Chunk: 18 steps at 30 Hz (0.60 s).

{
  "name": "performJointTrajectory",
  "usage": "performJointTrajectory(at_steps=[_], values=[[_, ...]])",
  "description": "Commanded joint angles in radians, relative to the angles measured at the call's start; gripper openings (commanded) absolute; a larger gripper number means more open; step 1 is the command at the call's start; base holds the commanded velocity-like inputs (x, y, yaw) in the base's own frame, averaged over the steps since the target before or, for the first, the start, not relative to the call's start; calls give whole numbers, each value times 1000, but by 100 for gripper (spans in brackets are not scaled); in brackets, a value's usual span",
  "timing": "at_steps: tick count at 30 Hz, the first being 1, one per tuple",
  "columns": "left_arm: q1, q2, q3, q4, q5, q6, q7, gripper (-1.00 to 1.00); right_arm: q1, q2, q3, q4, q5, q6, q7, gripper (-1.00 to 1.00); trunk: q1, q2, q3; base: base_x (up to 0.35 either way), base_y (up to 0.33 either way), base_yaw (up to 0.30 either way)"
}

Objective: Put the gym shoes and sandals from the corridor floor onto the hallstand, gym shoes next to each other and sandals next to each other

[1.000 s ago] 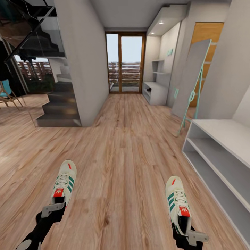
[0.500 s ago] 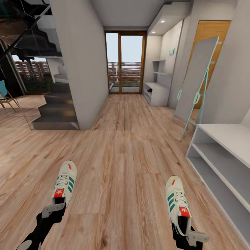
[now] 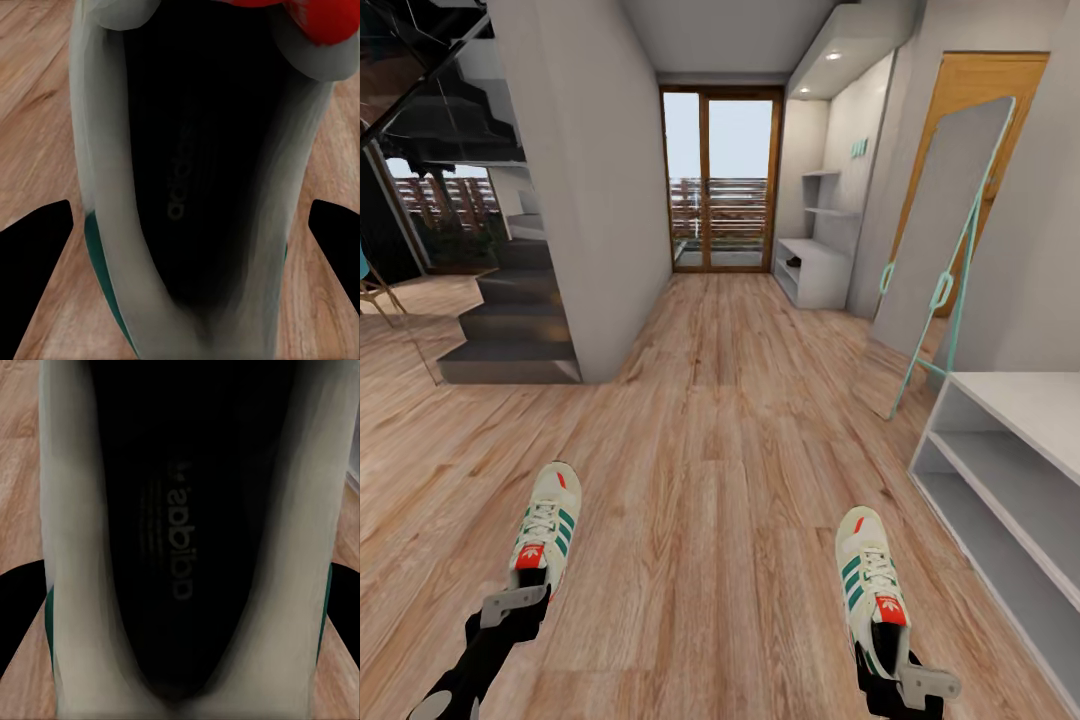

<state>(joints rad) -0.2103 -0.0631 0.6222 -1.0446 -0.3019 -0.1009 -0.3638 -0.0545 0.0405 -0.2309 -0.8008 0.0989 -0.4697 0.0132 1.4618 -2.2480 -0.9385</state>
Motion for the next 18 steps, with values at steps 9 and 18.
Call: performJointTrajectory(at_steps=[9, 18], values=[[-1, -1, 7, -2, -9, -6, -7, -100, -1, 1, -5, 4, 10, -3, 2, -100, 0, 0, -1, 339, 0, 0], [-1, -1, 7, -4, -9, -6, -7, -100, -1, 1, -5, 5, 10, -3, 2, -100, 0, 0, -1, 339, 0, 0]])
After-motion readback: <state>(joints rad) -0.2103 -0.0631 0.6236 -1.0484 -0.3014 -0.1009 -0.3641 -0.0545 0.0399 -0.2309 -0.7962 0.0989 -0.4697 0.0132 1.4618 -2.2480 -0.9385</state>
